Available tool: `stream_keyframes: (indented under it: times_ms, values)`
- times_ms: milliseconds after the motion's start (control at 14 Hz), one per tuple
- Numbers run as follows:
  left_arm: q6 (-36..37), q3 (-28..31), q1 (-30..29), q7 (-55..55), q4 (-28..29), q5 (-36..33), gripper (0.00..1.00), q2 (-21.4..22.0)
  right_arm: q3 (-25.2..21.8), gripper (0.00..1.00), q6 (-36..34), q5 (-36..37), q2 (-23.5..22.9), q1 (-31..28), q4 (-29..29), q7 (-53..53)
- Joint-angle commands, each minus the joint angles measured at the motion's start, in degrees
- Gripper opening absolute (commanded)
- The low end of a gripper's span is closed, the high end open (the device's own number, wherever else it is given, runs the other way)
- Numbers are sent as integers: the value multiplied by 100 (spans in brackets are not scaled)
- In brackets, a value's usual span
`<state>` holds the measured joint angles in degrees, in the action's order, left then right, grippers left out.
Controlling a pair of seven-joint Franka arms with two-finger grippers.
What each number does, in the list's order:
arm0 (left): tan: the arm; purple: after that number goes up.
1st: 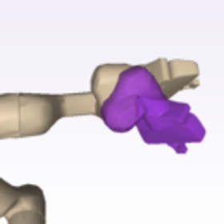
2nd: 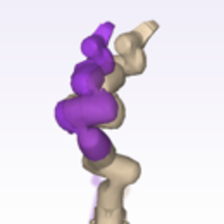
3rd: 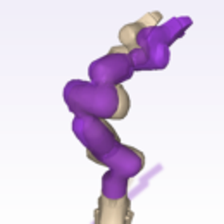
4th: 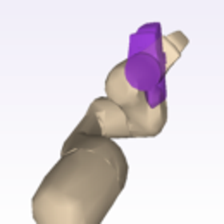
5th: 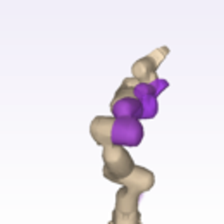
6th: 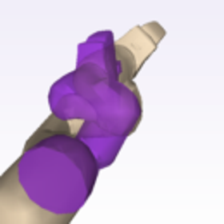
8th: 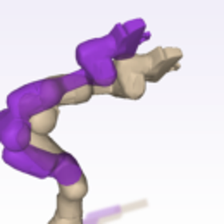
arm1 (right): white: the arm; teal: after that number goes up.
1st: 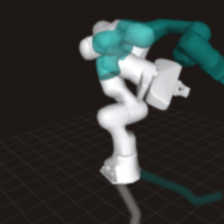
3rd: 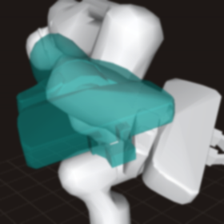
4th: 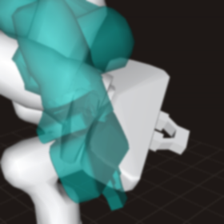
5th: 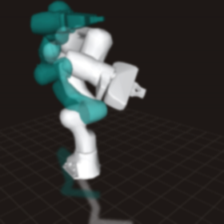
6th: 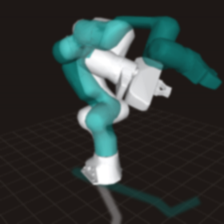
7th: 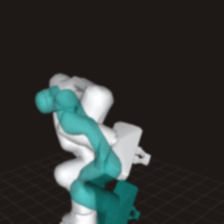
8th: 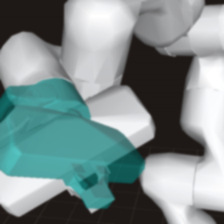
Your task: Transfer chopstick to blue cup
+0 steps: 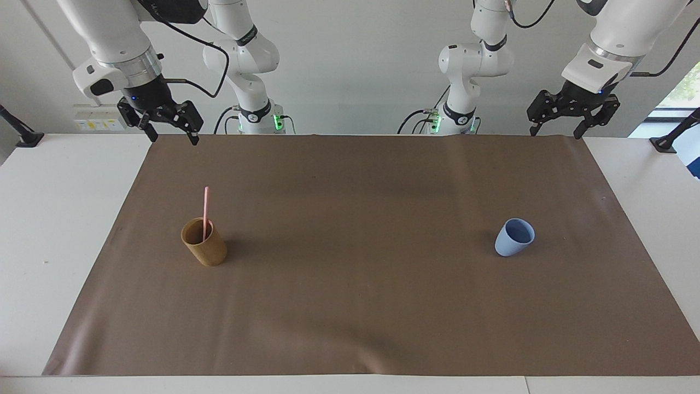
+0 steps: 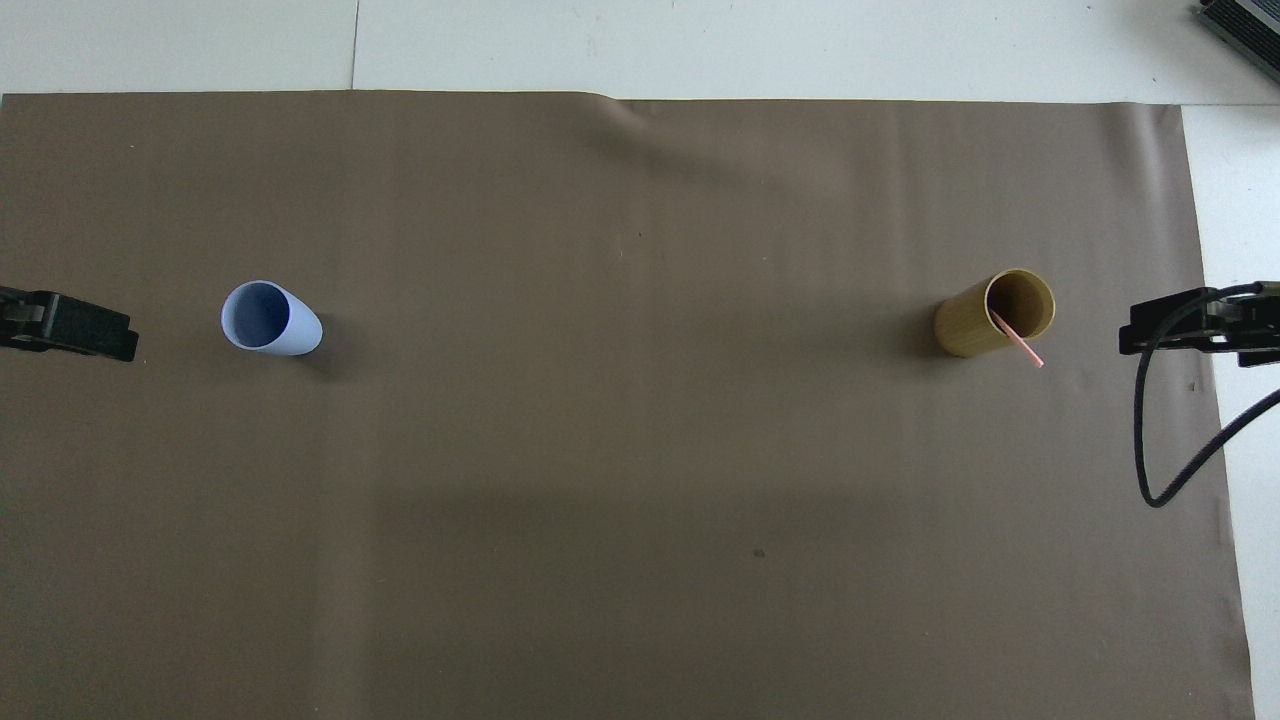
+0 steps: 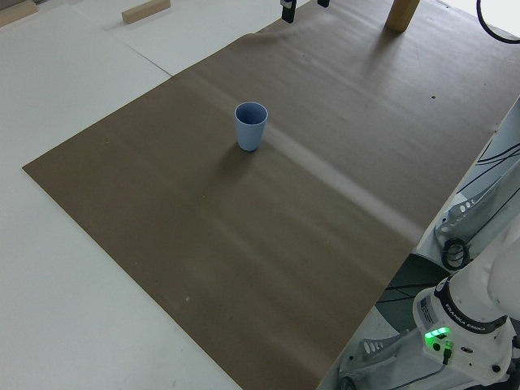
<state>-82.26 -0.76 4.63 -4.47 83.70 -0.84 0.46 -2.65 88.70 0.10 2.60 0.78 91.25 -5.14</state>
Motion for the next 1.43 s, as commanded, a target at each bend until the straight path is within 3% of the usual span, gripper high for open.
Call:
stream_keyframes:
  times_ms: [0, 1143, 1357]
  values:
    - [8, -30, -49, -36, 67, 14, 100, 77, 10, 100, -81, 78, 12, -17, -54, 101]
    - [105, -30, -41, 60, 76, 5, 100, 77, 10, 100, -108, 78, 30, -34, -19, 101]
    - [-218, -30, -58, -45, 225, 14, 100, 148, 10, 100, -90, 78, 30, 1, -1, 92]
